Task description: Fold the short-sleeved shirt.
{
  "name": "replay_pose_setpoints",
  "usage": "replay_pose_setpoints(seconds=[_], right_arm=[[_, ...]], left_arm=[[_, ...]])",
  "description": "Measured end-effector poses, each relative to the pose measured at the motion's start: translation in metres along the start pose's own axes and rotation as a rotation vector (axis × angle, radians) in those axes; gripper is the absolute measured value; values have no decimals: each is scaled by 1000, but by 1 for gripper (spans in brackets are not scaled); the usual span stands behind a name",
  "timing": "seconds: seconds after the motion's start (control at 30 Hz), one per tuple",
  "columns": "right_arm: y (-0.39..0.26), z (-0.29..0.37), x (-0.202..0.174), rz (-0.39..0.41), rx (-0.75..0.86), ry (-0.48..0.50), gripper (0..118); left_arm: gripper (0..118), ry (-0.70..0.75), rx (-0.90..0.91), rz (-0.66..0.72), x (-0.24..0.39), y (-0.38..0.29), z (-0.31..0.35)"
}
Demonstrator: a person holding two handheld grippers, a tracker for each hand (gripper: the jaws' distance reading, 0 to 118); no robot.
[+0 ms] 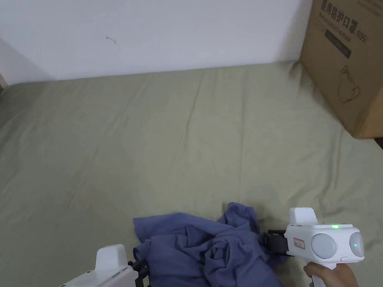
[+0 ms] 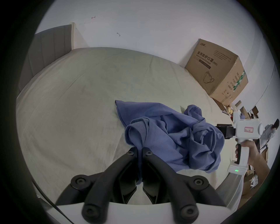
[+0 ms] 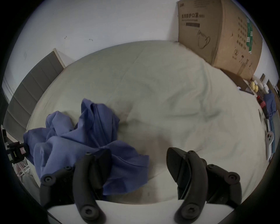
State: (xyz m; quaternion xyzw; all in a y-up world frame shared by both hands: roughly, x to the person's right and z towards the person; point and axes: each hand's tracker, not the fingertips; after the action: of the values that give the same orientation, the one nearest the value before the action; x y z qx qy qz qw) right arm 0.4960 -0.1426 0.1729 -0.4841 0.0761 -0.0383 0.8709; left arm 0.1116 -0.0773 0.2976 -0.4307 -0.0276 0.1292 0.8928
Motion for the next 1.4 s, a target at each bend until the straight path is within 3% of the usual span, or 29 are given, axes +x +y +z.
replay_pose_setpoints(seconds=[0.1,0.17,0.2,0.37,0.6,0.93,1.2,1.4], right_arm=[[-3,-8,-5,3,-14,45,27],[-7,4,-17,-8,-14,69,22],[-7,9,-20,-5,-13,73,12],[-4,57,-31,102,86,-5,11],[34,156,-2,120,309,-49,11],[110,265,28,63,528,-119,11],[193,297,17,13,679,-139,11],[251,310,2,36,769,-173,11]], left_arm=[[3,1,-7,-15,0,-1,-1],[3,1,-7,-16,0,-2,0],[3,0,-6,-14,1,-2,1],[3,-21,23,7,1,-1,11],[3,-60,117,38,3,26,37],[3,-60,340,58,-14,146,91],[3,16,495,28,-14,272,136],[3,69,578,9,-7,350,155]])
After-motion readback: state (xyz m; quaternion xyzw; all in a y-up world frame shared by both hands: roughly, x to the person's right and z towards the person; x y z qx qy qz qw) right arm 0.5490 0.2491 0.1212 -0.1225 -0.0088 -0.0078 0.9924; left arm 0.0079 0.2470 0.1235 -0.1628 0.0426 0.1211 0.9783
